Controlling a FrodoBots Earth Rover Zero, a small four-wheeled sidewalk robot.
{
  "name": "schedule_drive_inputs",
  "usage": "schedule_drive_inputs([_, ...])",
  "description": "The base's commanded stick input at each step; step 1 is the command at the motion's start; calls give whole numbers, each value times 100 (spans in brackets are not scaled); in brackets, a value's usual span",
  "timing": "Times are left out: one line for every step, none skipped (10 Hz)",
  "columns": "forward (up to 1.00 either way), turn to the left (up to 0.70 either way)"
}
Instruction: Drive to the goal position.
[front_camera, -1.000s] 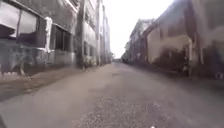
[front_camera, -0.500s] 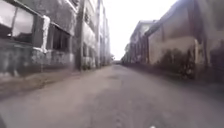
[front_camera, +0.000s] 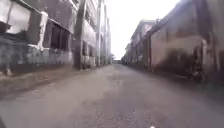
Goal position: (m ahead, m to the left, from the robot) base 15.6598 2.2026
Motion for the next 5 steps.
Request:
schedule_drive_inputs([50, 0])
schedule_drive_inputs([50, 0])
schedule_drive_inputs([50, 0])
schedule_drive_inputs([50, 0])
schedule_drive_inputs([50, 0])
